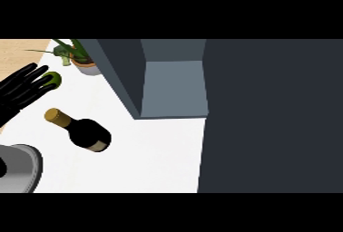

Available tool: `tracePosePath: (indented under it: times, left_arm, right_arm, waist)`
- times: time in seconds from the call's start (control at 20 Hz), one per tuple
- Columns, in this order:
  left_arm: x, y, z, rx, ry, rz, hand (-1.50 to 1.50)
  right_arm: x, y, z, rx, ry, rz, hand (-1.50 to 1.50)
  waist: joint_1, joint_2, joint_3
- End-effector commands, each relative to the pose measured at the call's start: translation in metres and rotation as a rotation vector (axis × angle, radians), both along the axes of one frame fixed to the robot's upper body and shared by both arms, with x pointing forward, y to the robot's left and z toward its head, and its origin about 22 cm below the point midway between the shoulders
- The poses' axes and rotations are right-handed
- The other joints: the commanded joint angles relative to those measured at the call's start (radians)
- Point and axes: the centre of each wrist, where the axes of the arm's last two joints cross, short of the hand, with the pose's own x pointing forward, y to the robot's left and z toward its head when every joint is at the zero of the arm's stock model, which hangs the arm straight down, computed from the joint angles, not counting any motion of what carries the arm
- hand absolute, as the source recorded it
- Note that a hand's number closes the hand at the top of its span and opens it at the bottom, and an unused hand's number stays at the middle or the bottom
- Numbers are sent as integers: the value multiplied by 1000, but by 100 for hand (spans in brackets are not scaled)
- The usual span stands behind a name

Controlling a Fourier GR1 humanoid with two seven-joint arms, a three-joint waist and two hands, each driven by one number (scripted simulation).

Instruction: Pick up the wine, place it into the cabinet and close the cabinet

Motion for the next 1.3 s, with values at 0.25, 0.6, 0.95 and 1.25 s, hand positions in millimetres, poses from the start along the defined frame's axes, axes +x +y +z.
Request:
tracePosePath:
  times: [0.25, 0.6, 0.95, 1.25]
  left_arm:
    - [20, -22, -50, 35, 45, -27, -150]
    - [18, -5, -77, 67, 61, 14, -150]
    - [37, -20, -103, 82, 81, 7, -150]
    - [43, -16, -126, 77, 118, -6, -150]
  right_arm:
    - [-41, -8, 32, 50, -87, 14, -150]
    - [-52, -18, 35, 32, -96, 28, -150]
    - [-52, -17, 37, 37, -92, 24, -150]
    - [-44, -16, 36, 42, -101, 37, -150]
  waist:
    - [1, 2, -1]
    - [-6, 2, -1]
    - [-9, 2, -1]
    - [-11, 6, -1]
